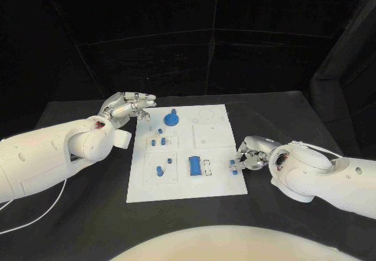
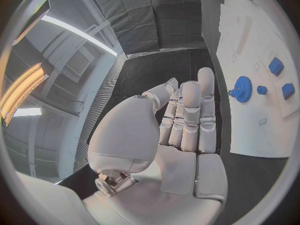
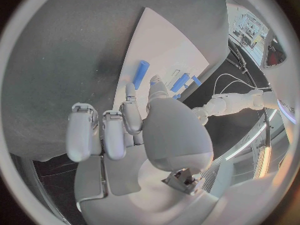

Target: Assemble the parts on the task board

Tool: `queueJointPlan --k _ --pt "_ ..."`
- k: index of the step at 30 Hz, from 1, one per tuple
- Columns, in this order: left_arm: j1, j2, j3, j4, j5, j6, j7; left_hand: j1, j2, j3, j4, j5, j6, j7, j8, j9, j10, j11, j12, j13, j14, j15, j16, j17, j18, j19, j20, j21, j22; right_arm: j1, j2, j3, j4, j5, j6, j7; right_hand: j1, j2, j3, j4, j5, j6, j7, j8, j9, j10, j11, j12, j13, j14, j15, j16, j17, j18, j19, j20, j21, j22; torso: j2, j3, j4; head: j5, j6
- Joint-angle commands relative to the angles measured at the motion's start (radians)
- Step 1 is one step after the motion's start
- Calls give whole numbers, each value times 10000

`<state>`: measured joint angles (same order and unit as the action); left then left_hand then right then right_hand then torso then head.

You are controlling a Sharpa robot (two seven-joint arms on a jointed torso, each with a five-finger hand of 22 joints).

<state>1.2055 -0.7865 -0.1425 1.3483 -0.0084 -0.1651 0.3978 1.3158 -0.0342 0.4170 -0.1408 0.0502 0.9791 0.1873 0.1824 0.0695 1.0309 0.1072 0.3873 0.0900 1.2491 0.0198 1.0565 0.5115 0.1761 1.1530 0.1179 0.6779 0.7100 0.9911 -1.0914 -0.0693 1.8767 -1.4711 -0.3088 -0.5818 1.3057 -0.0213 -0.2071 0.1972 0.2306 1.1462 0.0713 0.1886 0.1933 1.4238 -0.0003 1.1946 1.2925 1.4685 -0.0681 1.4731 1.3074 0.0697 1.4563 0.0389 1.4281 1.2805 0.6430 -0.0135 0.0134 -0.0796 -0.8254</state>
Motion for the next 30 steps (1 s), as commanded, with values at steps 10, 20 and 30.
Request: queueJointPlan --k 10,20,30 --pt "-1 -2 4 53 21 126 43 30 21 -17 -53 32 -78 -2 74 6 -63 6 75 9 -92 -5 -57 -14 65 -39 5 -33 -6 -51 461 -2 -291 -1126 800 -280 1118 200 137 -570 656 -173 1 124 323 -52 -81 -92 -27 693 -77 -40 1014 -106 8 -51 -69 31 -5 4 -1 13 43" --pt "-3 -17 3 50 21 121 45 30 21 -17 -53 32 -78 -2 74 6 -63 6 75 9 -92 -5 -57 -14 65 -39 5 -33 -6 -84 849 -3 -410 -1893 1175 -533 2196 675 842 -1175 -12 -264 -6 139 532 -131 -105 -188 -58 691 -107 -54 1015 -106 8 -82 -77 39 -2 -5 40 29 51" --pt "-5 -39 1 47 21 124 41 30 21 -17 -53 32 -78 -2 74 6 -63 6 75 9 -92 -5 -57 -14 65 -39 5 -33 -6 -96 810 -1 -143 -1411 128 -535 1434 70 2316 -584 2420 -356 -13 14 777 -104 -128 -213 -42 703 -105 -51 1052 -105 17 -92 -90 39 -8 4 -9 96 45"
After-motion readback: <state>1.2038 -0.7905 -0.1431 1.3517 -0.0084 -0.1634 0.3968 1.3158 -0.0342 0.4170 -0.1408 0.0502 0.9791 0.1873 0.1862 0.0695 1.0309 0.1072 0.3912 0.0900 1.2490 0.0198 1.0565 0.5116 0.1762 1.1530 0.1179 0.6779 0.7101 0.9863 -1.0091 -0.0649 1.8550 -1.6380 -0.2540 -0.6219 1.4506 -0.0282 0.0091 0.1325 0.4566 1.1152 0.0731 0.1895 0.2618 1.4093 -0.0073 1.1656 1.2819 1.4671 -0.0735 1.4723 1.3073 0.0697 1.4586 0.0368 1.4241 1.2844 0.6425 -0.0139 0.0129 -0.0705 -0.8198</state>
